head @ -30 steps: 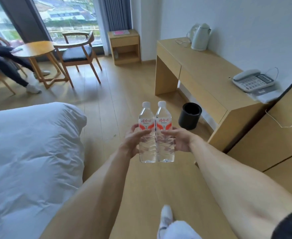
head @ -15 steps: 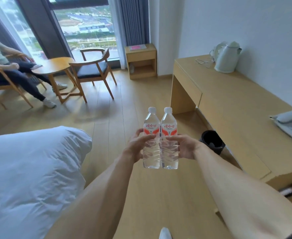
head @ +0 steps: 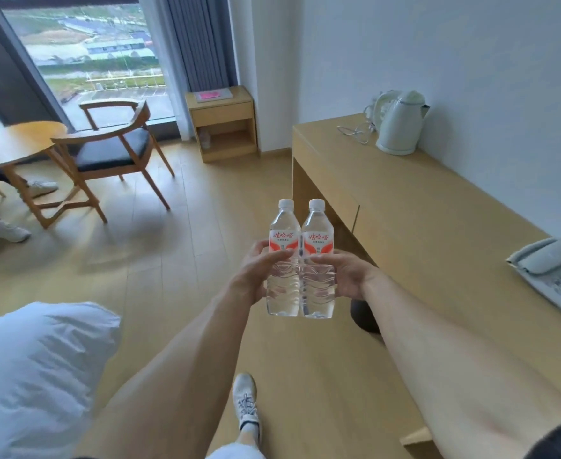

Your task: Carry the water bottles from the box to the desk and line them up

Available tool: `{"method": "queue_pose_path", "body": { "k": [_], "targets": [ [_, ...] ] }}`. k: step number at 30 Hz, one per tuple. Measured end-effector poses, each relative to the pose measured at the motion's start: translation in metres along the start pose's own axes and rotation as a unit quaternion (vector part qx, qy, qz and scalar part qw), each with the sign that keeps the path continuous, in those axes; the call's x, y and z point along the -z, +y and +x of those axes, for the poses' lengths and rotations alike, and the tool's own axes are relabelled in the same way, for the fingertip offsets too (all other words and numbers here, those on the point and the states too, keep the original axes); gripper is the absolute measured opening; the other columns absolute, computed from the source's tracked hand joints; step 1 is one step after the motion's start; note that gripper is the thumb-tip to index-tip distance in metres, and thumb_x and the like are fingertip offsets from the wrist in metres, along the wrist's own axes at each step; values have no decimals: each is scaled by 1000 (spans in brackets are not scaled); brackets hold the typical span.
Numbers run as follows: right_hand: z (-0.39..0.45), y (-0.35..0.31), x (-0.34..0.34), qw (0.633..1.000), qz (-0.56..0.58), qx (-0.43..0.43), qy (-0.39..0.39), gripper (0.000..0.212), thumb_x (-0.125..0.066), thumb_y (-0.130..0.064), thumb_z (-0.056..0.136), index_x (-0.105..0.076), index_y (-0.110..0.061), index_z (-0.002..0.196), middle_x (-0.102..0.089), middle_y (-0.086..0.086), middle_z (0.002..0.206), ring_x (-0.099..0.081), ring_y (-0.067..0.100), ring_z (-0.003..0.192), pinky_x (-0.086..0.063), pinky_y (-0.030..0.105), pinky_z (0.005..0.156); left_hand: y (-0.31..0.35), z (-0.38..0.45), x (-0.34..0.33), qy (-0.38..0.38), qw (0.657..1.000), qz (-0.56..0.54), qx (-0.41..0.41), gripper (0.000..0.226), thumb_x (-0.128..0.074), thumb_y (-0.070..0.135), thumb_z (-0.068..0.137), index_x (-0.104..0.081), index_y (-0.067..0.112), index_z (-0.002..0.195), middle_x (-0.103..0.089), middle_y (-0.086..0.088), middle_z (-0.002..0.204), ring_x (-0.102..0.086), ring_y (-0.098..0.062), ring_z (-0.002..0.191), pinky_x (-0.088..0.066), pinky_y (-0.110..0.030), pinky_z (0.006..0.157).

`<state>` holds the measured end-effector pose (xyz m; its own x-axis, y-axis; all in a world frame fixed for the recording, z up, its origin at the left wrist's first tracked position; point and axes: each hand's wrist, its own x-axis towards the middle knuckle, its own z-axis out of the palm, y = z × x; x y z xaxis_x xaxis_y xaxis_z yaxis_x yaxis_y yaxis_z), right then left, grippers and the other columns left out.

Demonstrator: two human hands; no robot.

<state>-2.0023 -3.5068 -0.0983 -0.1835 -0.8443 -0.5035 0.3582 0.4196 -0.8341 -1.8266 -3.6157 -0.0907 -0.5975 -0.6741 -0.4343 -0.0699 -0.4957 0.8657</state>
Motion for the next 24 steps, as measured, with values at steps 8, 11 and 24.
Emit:
{"method": "queue_pose_path", "body": {
  "k": [8,11,24],
  "targets": [
    [96,-73,27,996,52,45,55,65,-78,-16,77,-56,-9,138,-62,21,134,-56,44,126,-36,64,111,73,146,-3,-103,994,40,5,55,-79,10,83,-51,8,129,-68,-20,121,-71,-39,105,-59,-56,84],
    [122,-98,37,990,71,77,96,60,-76,-11,79,-58,-6,135,-64,21,131,-58,43,124,-38,62,111,100,193,-10,-136,989,51,4,59,-81,9,81,-51,8,131,-68,-21,122,-71,-39,105,-58,-55,88],
    [156,-164,117,956,47,116,266,60,-84,-21,77,-61,-27,132,-70,0,125,-58,26,124,-33,49,114,158,320,-105,-266,959,84,51,55,-78,2,81,-54,18,127,-70,-22,118,-70,-42,103,-54,-63,91]
  ]
}}
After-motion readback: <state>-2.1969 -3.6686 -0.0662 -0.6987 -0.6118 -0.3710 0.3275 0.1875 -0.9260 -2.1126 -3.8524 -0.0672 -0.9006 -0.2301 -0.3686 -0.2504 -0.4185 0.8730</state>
